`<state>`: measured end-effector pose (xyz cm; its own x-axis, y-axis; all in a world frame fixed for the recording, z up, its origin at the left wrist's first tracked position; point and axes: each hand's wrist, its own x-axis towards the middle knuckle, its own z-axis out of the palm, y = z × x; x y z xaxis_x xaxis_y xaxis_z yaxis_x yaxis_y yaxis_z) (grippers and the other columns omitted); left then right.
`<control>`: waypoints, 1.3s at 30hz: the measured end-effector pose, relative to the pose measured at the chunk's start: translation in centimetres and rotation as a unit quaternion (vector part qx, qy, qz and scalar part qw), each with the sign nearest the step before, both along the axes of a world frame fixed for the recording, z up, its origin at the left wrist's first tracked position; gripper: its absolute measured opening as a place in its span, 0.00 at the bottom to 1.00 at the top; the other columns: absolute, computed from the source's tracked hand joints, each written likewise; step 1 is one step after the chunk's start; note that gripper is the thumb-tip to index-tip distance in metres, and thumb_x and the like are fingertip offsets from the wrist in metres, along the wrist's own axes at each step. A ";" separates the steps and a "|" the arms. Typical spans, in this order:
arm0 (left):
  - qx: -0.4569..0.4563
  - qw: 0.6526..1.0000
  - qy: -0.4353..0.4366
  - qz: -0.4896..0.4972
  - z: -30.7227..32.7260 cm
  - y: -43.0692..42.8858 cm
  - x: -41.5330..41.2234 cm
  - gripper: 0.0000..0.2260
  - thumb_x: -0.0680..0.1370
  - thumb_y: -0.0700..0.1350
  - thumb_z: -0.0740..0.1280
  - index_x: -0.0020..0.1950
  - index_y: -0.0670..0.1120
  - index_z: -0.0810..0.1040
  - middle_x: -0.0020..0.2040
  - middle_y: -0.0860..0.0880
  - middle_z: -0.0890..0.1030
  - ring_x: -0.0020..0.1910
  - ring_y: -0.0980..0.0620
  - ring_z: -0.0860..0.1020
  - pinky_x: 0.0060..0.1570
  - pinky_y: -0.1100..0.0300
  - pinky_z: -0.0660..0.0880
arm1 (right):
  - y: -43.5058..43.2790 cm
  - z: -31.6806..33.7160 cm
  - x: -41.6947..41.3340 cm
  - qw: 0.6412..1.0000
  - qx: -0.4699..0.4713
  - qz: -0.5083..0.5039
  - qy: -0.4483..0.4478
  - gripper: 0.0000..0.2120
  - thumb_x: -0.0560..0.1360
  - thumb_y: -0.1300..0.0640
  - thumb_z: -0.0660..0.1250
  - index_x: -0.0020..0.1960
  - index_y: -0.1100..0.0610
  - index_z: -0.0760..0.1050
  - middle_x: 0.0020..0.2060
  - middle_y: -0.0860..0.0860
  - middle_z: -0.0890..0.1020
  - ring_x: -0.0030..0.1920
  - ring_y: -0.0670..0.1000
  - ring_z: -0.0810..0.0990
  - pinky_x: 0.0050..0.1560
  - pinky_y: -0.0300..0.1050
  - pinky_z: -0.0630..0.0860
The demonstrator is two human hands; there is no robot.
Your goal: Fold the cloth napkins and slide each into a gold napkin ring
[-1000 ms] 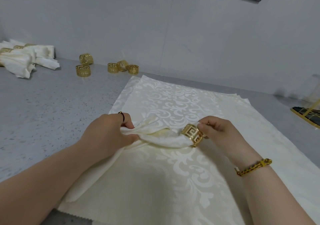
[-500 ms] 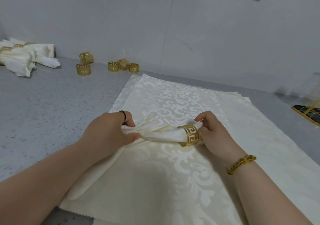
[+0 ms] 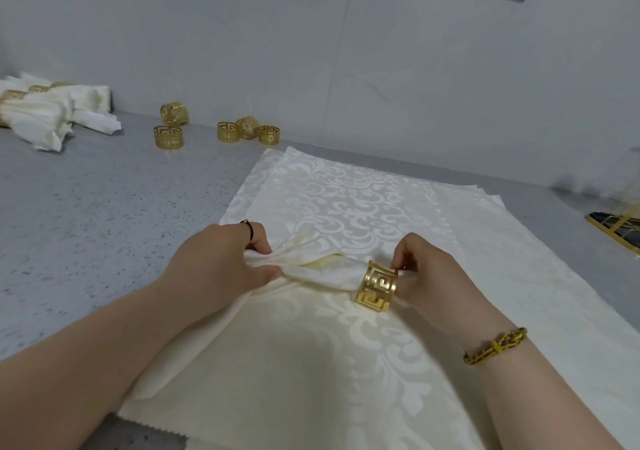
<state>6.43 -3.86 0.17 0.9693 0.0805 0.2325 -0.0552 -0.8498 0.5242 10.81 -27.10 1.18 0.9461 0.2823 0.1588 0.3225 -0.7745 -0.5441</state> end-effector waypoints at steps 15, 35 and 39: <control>0.014 1.000 0.017 0.001 0.0 -0.2 -0.1 0.13 0.72 0.52 0.68 0.35 0.59 0.64 0.37 0.50 0.76 0.32 0.58 0.68 0.33 0.67 0.63 | 1.0 -0.6 -0.3 0.994 0.107 -0.021 0.022 0.14 0.71 0.66 0.63 0.31 0.51 0.70 0.21 0.43 0.71 0.20 0.42 0.68 0.24 0.30 0.63; -0.003 1.000 0.017 -0.018 0.0 0.2 -0.1 0.13 0.72 0.52 0.69 0.35 0.58 0.65 0.34 0.52 0.72 0.31 0.57 0.67 0.32 0.65 0.61 | 0.0 0.7 -0.5 0.970 0.149 0.067 0.178 0.14 0.76 0.64 0.60 0.41 0.50 0.79 0.26 0.39 0.79 0.28 0.35 0.76 0.30 0.24 0.68; 0.000 1.000 0.017 -0.020 0.0 0.2 -0.1 0.13 0.72 0.52 0.69 0.35 0.58 0.65 0.34 0.53 0.72 0.31 0.57 0.67 0.32 0.65 0.61 | -0.3 0.3 0.1 0.974 0.150 0.045 0.162 0.08 0.75 0.61 0.63 0.40 0.58 0.79 0.35 0.51 0.76 0.36 0.47 0.72 0.36 0.34 0.68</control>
